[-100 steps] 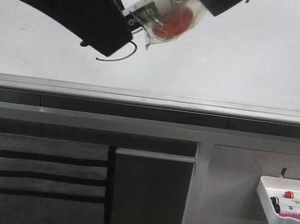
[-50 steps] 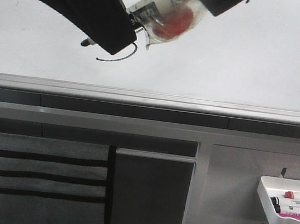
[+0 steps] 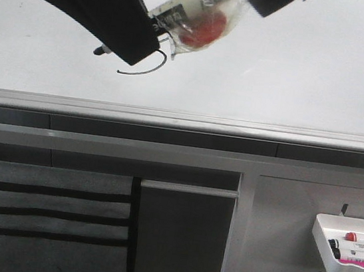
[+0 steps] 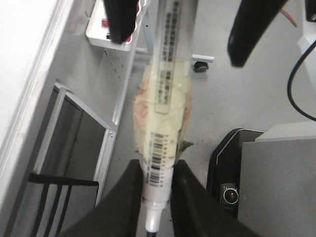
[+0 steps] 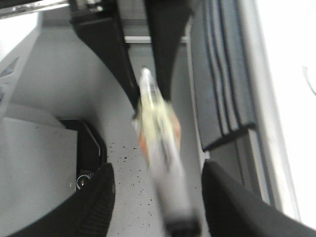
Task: Write number 3 on whiteboard
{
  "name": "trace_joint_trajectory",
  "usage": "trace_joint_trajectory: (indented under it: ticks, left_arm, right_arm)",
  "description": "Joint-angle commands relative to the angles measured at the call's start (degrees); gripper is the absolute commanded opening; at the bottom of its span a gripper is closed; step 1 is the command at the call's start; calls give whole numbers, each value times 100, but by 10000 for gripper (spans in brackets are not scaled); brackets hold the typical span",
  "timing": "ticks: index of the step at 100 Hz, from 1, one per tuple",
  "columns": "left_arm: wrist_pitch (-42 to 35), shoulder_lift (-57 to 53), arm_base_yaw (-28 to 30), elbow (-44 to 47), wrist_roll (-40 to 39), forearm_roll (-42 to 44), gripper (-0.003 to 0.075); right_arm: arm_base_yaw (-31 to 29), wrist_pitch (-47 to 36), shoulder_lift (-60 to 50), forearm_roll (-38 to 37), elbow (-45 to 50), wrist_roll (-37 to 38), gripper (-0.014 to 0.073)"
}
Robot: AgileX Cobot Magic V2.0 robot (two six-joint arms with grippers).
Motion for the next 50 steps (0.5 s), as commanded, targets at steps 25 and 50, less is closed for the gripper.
trace_joint_trajectory:
  ticks: [25,50]
  left_arm:
    - [-2172,-637,1241,481,-1911,904,59]
    - [-4985,-581,2383,1656,-2666,1,59]
  right_arm:
    - [-1710,-449,-1391,-678,99,2039,368]
    - [-1951,-747,-1624,-663,776,2039,368]
